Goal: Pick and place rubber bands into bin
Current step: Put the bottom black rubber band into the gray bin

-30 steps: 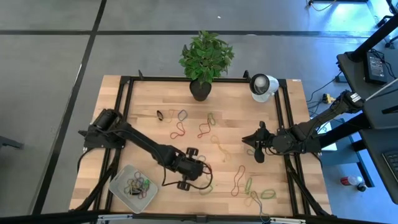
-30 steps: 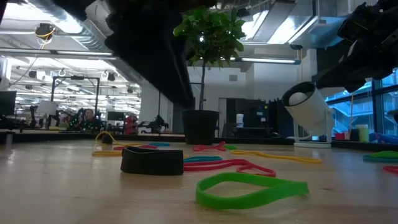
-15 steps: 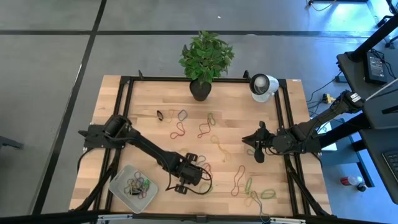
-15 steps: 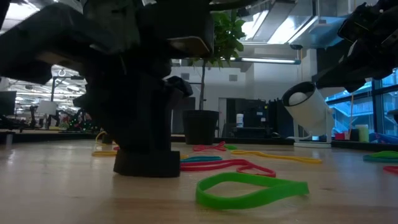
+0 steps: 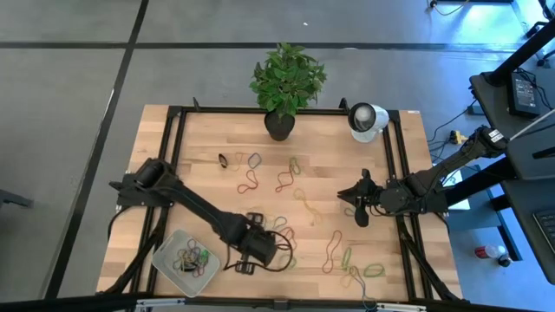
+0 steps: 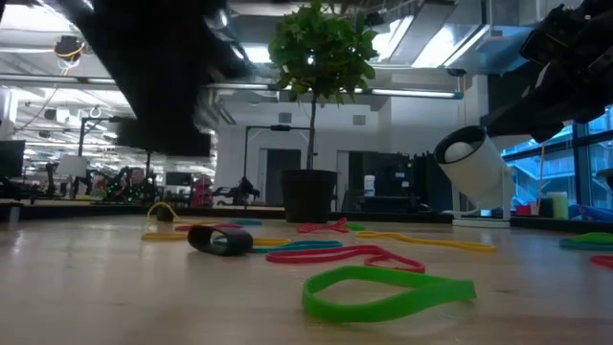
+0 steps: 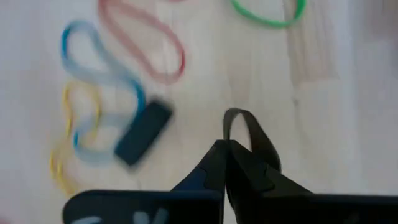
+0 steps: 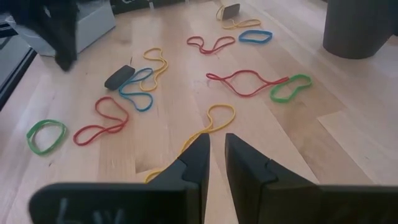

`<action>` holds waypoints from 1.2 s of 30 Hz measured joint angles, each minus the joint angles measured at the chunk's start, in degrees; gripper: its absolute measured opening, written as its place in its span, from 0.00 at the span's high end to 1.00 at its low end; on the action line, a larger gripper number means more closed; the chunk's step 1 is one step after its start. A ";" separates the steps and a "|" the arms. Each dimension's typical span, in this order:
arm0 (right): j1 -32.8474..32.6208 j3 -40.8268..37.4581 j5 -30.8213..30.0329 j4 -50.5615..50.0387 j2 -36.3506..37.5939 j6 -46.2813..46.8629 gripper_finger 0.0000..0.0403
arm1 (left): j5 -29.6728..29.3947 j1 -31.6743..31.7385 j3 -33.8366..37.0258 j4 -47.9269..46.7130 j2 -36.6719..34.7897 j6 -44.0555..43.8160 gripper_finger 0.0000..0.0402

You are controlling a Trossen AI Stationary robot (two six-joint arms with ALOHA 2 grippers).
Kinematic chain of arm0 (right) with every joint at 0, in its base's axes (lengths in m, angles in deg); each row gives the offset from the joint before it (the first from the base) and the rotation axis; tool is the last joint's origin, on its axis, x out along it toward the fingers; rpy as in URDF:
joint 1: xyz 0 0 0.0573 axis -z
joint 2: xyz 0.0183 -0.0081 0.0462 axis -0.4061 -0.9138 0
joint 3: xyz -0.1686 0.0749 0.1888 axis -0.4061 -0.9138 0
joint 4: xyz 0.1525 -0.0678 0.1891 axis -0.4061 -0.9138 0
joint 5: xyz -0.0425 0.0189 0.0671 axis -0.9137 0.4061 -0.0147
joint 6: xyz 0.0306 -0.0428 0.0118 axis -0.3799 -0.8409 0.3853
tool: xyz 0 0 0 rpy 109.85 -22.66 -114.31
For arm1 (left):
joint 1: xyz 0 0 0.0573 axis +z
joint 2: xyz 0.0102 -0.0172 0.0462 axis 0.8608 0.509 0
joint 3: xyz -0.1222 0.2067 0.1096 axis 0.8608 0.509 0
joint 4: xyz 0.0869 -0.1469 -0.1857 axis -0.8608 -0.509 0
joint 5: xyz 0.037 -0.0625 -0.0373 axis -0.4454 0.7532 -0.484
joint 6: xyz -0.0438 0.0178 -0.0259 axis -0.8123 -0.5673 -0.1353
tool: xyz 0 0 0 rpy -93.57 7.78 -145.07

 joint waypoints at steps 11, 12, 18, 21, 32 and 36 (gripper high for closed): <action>0.00 0.00 0.00 -0.23 0.00 -0.01 0.86 | -2.30 -13.06 -1.71 -20.12 -10.44 -37.59 0.99; 0.00 0.00 0.00 -0.25 0.00 -0.01 0.86 | -3.20 -15.09 -1.69 -21.15 -10.62 -41.90 0.99; 0.00 0.00 0.00 -0.18 0.00 0.05 0.86 | -8.30 -26.74 -0.59 -23.05 -10.53 -65.64 0.99; 0.00 0.00 0.00 0.48 0.00 0.07 0.86 | -8.87 -30.84 2.54 -22.16 -10.45 -76.71 0.99; 0.00 0.00 0.00 3.28 0.00 0.31 0.86 | -5.65 -36.60 15.94 -12.94 -10.40 -97.03 0.95; 0.00 0.00 0.00 3.19 0.00 1.43 0.86 | -3.76 -35.70 17.45 -11.29 -10.38 -97.15 0.84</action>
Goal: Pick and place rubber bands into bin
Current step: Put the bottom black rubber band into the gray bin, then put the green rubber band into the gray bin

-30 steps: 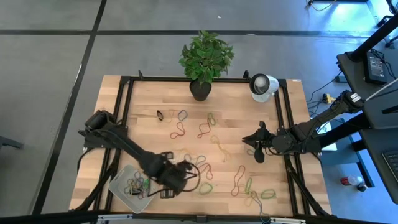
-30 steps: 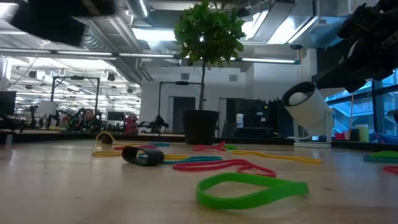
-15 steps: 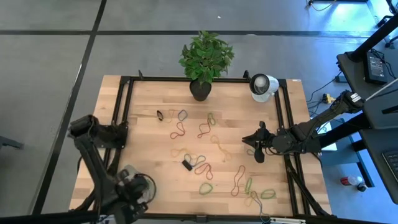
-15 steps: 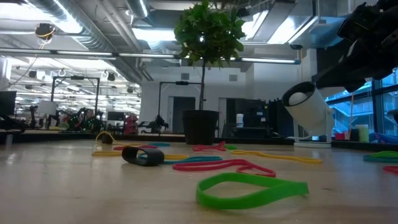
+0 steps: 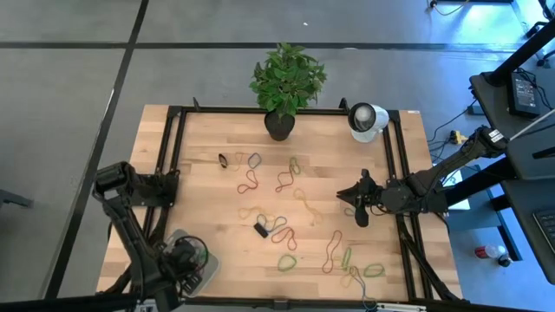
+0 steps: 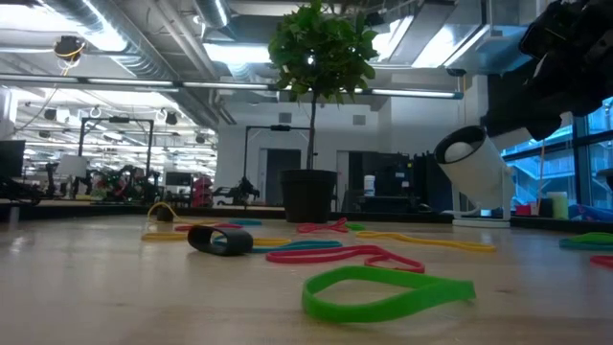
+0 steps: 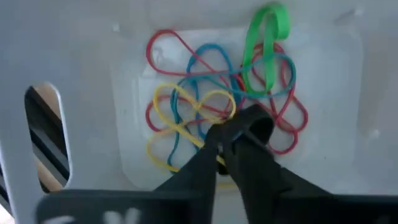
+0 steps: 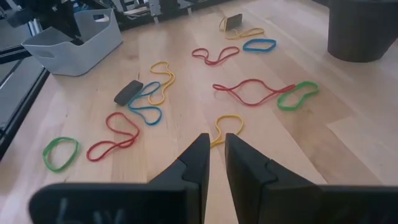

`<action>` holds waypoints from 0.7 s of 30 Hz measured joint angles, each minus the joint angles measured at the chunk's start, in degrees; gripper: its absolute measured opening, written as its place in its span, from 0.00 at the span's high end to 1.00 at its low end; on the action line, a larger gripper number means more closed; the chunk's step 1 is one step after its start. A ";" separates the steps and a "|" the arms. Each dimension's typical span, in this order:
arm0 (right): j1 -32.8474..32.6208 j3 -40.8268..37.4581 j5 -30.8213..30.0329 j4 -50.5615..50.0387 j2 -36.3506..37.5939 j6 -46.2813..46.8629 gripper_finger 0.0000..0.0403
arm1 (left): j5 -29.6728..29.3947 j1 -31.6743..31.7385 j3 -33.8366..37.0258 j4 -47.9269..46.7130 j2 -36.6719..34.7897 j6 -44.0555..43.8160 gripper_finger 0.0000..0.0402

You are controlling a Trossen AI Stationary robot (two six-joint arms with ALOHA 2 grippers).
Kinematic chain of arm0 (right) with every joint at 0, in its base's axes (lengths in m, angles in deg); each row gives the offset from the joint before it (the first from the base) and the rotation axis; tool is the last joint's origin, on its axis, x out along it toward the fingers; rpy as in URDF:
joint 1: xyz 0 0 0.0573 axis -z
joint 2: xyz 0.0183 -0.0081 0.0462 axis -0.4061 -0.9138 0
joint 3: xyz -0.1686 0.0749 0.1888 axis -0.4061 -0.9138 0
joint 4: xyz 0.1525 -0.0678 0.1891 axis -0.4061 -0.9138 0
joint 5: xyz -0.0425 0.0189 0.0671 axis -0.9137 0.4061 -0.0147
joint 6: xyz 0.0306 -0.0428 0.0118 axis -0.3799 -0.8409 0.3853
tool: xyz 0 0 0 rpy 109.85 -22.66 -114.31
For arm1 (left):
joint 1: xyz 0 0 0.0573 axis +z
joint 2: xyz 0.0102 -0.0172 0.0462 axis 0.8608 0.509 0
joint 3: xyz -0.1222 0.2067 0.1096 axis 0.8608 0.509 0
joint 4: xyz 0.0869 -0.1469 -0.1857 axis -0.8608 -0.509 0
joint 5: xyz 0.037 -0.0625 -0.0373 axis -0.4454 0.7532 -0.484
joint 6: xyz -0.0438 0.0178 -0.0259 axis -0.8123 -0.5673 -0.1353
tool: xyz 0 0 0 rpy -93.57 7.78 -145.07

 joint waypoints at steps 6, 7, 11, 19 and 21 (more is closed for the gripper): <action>-0.01 0.00 0.00 -0.02 0.00 -1.31 0.86 | -2.89 1.55 -0.01 -1.95 -2.44 5.38 0.66; 0.00 0.00 0.02 0.00 0.00 -1.55 0.86 | -3.98 2.10 -0.01 -2.50 -3.50 6.33 0.64; 0.00 0.12 1.66 0.09 0.00 -1.24 0.86 | -12.85 5.05 -0.01 -4.55 -9.40 11.81 0.62; 0.00 7.61 4.64 -10.11 -0.59 1.10 0.98 | -22.19 18.53 -0.06 -4.41 -15.22 38.66 0.66; -0.04 11.53 5.29 -17.92 -1.84 5.99 0.98 | -22.62 23.26 0.01 -2.98 -14.88 46.77 0.66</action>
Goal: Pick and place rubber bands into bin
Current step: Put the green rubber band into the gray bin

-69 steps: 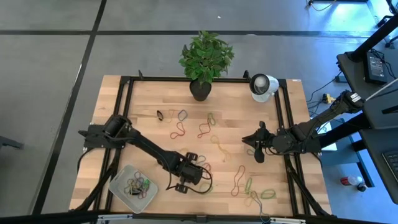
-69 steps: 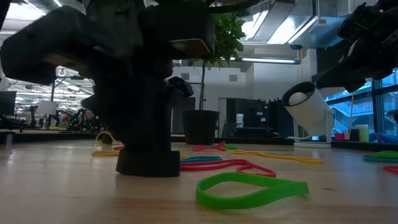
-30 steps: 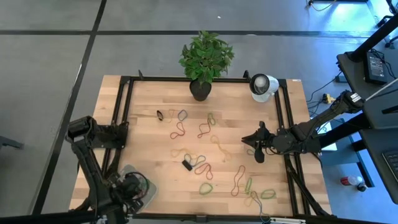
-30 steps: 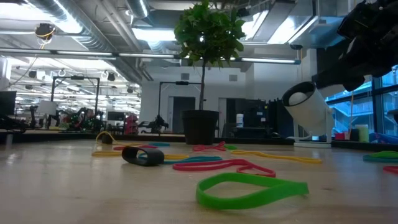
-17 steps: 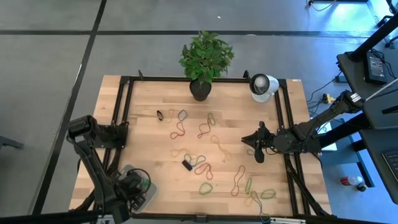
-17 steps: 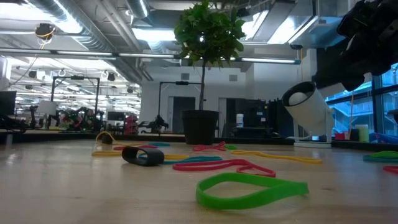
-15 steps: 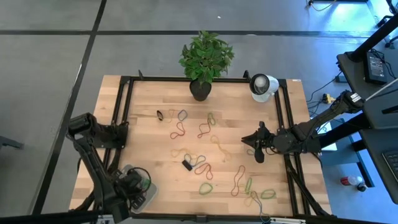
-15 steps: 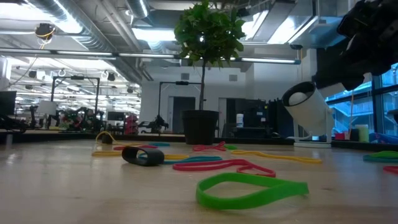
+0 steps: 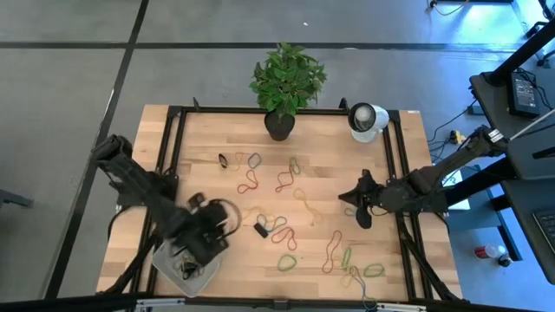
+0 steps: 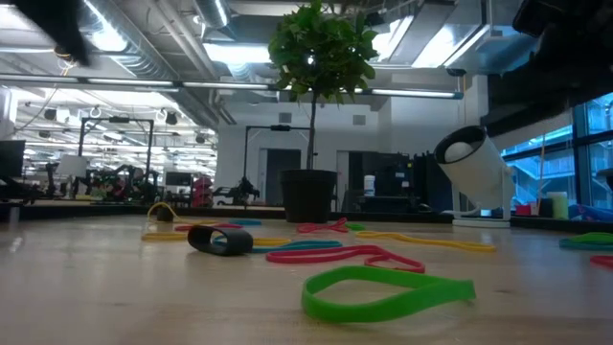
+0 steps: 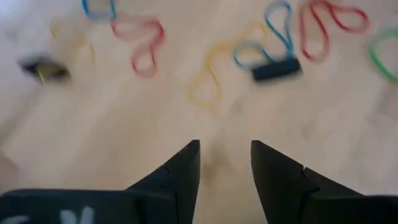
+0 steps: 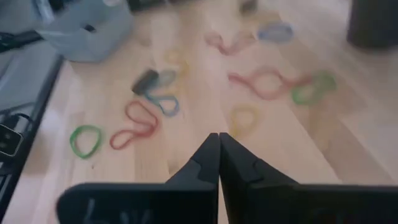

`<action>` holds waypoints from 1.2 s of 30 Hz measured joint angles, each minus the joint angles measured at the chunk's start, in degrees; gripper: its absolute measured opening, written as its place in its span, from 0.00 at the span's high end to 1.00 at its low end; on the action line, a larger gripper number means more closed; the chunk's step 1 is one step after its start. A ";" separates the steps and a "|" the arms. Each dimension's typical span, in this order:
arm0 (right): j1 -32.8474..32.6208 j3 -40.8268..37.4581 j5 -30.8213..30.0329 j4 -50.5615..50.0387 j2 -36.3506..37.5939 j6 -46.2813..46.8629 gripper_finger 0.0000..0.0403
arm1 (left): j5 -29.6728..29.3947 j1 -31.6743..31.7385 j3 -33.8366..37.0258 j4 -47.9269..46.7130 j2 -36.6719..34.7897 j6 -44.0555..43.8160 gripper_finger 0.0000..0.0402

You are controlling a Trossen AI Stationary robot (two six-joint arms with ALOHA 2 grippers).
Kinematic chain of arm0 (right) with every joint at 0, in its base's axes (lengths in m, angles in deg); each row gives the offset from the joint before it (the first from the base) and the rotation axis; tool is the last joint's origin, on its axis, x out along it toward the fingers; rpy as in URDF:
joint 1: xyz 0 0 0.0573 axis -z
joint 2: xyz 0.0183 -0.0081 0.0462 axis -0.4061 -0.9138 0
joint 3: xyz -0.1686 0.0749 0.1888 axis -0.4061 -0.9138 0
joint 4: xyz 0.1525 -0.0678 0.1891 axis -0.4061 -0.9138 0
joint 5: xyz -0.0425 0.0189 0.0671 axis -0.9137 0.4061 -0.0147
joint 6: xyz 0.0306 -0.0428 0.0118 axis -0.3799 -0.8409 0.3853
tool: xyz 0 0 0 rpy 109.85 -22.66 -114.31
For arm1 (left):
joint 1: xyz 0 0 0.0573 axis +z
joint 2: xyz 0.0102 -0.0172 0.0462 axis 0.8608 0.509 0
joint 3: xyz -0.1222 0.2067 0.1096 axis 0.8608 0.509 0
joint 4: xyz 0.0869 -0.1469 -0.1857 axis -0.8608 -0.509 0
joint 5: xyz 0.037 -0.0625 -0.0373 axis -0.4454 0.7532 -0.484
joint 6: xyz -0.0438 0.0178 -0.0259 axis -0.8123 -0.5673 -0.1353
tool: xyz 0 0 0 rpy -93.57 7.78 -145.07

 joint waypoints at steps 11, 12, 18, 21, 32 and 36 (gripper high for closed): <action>-3.06 19.56 22.19 -41.58 -22.16 25.92 0.99 | 15.18 21.59 11.77 48.33 4.51 46.45 0.68; -4.23 20.22 24.99 -42.73 -24.26 27.52 0.99 | 15.64 22.58 12.60 49.61 5.08 47.53 0.68; -15.26 21.28 35.50 -42.45 -31.48 40.18 0.93 | 15.35 26.10 16.45 50.93 6.43 47.94 0.68; -21.73 21.28 36.32 -40.18 -33.34 48.76 0.88 | 15.37 26.49 17.35 50.81 6.43 47.94 0.68; -32.09 21.28 31.84 -27.71 -42.09 42.07 0.74 | 14.47 26.39 17.33 54.84 6.43 47.93 0.68; -32.08 21.28 31.71 -22.39 -45.35 37.47 0.75 | 13.78 26.39 17.33 57.09 6.43 47.94 0.68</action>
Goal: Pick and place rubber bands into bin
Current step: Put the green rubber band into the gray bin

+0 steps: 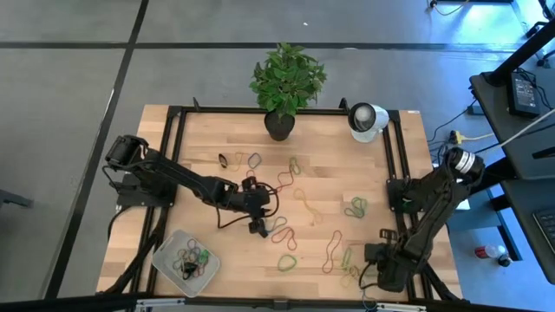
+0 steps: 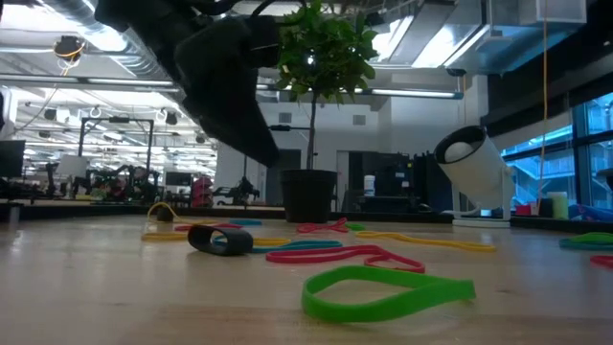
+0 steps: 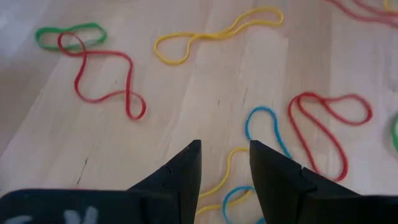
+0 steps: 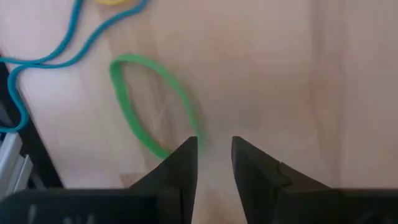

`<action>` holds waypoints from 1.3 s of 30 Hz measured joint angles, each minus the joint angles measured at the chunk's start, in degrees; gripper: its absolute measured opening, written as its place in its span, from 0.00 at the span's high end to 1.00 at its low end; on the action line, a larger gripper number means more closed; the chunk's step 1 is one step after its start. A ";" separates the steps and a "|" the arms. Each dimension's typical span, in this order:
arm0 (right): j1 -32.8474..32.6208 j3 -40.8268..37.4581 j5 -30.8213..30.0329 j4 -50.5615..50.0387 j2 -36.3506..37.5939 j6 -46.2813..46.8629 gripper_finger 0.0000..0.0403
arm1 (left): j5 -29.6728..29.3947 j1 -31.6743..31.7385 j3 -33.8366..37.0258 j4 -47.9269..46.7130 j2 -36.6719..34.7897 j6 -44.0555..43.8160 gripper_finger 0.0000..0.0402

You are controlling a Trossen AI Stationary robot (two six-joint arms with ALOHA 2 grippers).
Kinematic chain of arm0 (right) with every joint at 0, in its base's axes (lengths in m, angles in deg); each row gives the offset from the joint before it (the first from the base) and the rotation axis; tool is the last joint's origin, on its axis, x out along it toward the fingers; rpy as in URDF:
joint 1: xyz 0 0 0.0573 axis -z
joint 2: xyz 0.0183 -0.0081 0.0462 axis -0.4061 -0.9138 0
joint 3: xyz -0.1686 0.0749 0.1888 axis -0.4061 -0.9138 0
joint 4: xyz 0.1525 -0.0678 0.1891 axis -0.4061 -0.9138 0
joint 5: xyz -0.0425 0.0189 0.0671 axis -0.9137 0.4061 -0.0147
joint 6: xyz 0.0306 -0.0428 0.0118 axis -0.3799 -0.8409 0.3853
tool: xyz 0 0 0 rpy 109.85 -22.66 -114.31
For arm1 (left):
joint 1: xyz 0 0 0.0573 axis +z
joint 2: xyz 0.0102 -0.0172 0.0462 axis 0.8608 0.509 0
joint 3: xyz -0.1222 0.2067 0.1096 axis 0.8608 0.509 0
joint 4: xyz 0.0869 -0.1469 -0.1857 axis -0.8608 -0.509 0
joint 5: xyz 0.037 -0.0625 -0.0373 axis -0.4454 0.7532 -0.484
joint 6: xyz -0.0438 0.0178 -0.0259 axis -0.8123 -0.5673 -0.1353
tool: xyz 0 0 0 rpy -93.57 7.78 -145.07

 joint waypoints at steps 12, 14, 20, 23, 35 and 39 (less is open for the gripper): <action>0.02 2.27 -0.20 -0.18 -4.73 -2.88 0.96 | -2.57 -0.16 -0.02 2.78 -0.02 -0.19 0.68; -0.01 3.82 -2.25 -2.71 -4.90 -2.96 0.98 | -2.98 -0.16 -0.02 4.32 -0.02 -0.20 0.68; 0.66 5.62 -21.40 -7.95 -2.22 -5.99 0.99 | -7.27 -0.16 -0.02 12.08 -0.03 0.29 0.68; 1.72 5.64 -25.54 -8.10 0.46 -6.06 0.99 | -7.49 -0.16 -0.02 13.51 -0.04 0.93 0.68; 0.99 5.66 -10.66 -6.62 1.28 -4.74 0.89 | -7.96 -2.75 -0.02 12.69 -0.06 -0.02 0.68; 0.68 5.66 -10.36 -6.00 -0.71 -5.99 0.82 | -8.70 -3.08 -0.02 12.15 -0.07 -0.02 0.68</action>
